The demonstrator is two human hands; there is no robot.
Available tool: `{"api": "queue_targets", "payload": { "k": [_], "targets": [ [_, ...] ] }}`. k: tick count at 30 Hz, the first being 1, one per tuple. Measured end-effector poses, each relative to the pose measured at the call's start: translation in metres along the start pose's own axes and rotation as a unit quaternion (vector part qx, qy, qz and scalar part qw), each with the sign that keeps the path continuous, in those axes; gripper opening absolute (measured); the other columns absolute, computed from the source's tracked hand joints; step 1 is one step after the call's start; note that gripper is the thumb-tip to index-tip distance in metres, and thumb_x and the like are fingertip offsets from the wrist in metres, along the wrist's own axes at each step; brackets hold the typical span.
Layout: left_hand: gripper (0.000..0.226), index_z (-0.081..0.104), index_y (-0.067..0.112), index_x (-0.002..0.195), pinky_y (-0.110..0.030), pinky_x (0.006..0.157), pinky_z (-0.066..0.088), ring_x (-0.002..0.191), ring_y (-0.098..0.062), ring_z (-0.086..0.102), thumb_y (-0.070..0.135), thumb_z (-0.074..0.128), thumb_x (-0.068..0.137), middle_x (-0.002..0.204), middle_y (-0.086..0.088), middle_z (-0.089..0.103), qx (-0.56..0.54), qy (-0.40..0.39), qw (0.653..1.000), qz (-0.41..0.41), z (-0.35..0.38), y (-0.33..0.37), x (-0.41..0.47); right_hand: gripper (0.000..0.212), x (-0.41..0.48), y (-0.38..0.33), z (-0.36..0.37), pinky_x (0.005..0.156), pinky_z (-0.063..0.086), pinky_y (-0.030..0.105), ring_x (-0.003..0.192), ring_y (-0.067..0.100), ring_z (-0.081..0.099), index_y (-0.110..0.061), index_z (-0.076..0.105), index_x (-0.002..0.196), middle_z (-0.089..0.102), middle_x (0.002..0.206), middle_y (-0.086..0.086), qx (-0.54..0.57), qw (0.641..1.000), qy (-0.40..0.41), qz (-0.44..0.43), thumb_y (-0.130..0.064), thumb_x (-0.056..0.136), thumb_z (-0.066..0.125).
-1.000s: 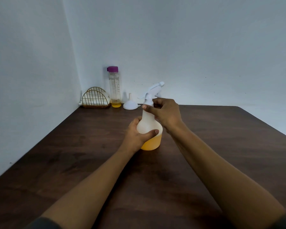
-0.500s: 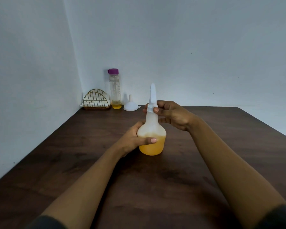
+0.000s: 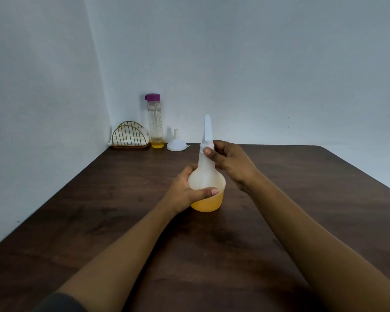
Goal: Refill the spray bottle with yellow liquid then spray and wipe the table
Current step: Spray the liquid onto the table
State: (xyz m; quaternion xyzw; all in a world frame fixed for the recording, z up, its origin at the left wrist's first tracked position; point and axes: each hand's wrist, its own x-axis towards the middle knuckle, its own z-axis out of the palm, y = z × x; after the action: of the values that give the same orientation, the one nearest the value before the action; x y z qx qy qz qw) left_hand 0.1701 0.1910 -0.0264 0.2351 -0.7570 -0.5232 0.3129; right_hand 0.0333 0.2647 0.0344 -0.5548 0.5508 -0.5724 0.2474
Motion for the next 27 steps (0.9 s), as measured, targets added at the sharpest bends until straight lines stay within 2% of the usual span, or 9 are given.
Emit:
{"api": "queue_targets", "payload": {
  "k": [4,6,9,12,16,20,22,24,27],
  "targets": [
    [0.081,0.047,0.028,0.124,-0.027,0.081,0.05,0.106,-0.012,0.057,0.052,0.083,0.056,0.116,0.006,0.058,0.09,0.062,0.994,0.011,0.009,0.003,-0.001,0.015,-0.005,0.001,0.0,0.075,0.049,0.028,0.093,0.01,0.066,-0.03,0.065,0.097,0.07,0.096,-0.006,-0.002,0.999,0.053,0.0,-0.039,0.085,0.064],
    [0.086,0.043,0.025,0.128,-0.027,0.082,0.045,0.11,-0.012,0.051,0.058,0.08,0.057,0.122,0.005,0.051,0.143,0.084,0.986,0.016,0.016,0.004,-0.001,0.032,-0.006,0.004,-0.002,0.078,0.051,0.032,0.1,0.015,0.064,-0.025,0.059,0.105,0.066,0.106,-0.004,0.005,0.997,0.081,0.007,-0.041,0.08,0.07],
    [0.099,0.031,0.021,0.139,-0.03,0.093,0.038,0.123,-0.016,0.039,0.066,0.071,0.061,0.135,0.001,0.038,0.195,0.074,0.978,0.016,0.028,0.006,-0.002,0.058,-0.006,0.004,-0.003,0.079,0.054,0.034,0.099,0.015,0.063,-0.024,0.049,0.118,0.06,0.115,-0.005,-0.032,0.994,0.102,0.018,-0.046,0.072,0.075],
    [0.096,0.021,0.024,0.145,-0.037,0.105,0.033,0.132,-0.02,0.03,0.069,0.062,0.07,0.141,0.0,0.03,0.215,0.035,0.976,0.022,0.033,0.006,-0.002,0.05,-0.004,0.004,-0.004,0.073,0.053,0.03,0.09,0.012,0.063,-0.024,0.053,0.116,0.064,0.101,-0.005,-0.067,0.992,0.105,0.017,-0.04,0.074,0.075],
    [0.101,0.011,0.038,0.145,-0.045,0.106,0.035,0.131,-0.019,0.031,0.07,0.063,0.065,0.139,0.006,0.028,0.223,-0.052,0.973,0.008,0.028,0.005,0.0,0.027,-0.004,0.002,-0.009,0.064,0.054,0.034,0.066,0.016,0.066,-0.013,0.064,0.098,0.068,0.072,0.004,-0.013,0.995,0.088,0.047,-0.028,0.077,0.073],
    [0.091,0.021,0.039,0.143,-0.024,0.096,0.039,0.125,-0.009,0.039,0.064,0.067,0.069,0.134,0.012,0.037,0.21,-0.14,0.966,0.048,0.011,0.007,0.002,0.03,-0.007,-0.003,-0.015,0.07,0.056,0.04,0.067,0.022,0.065,-0.017,0.066,0.107,0.067,0.079,0.014,0.02,0.997,0.06,0.045,-0.023,0.078,0.068],
    [0.081,0.031,0.035,0.14,-0.023,0.089,0.042,0.121,-0.012,0.046,0.066,0.062,0.073,0.131,0.01,0.045,0.308,-0.169,0.934,0.055,-0.003,0.007,0.004,0.034,-0.01,-0.005,-0.017,0.065,0.054,0.038,0.065,0.021,0.062,-0.012,0.066,0.107,0.066,0.076,0.016,0.019,0.997,0.062,0.047,-0.019,0.074,0.063],
    [0.078,0.035,0.032,0.14,-0.034,0.096,0.041,0.125,-0.017,0.043,0.071,0.053,0.075,0.135,0.003,0.046,0.448,-0.143,0.882,0.031,-0.016,0.005,0.008,0.036,-0.013,-0.007,-0.02,0.064,0.052,0.036,0.063,0.02,0.06,-0.01,0.066,0.109,0.068,0.09,0.021,0.029,0.997,0.054,0.051,-0.011,0.074,0.057],
    [0.074,0.034,0.029,0.142,-0.044,0.103,0.034,0.133,-0.022,0.035,0.069,0.046,0.081,0.145,-0.002,0.039,0.561,-0.065,0.825,-0.031,-0.034,0.004,0.01,0.045,-0.02,-0.013,-0.03,0.062,0.051,0.032,0.059,0.019,0.056,-0.023,0.065,0.114,0.068,0.113,0.003,0.041,0.998,0.015,0.041,-0.002,0.076,0.051]
  ]
}}
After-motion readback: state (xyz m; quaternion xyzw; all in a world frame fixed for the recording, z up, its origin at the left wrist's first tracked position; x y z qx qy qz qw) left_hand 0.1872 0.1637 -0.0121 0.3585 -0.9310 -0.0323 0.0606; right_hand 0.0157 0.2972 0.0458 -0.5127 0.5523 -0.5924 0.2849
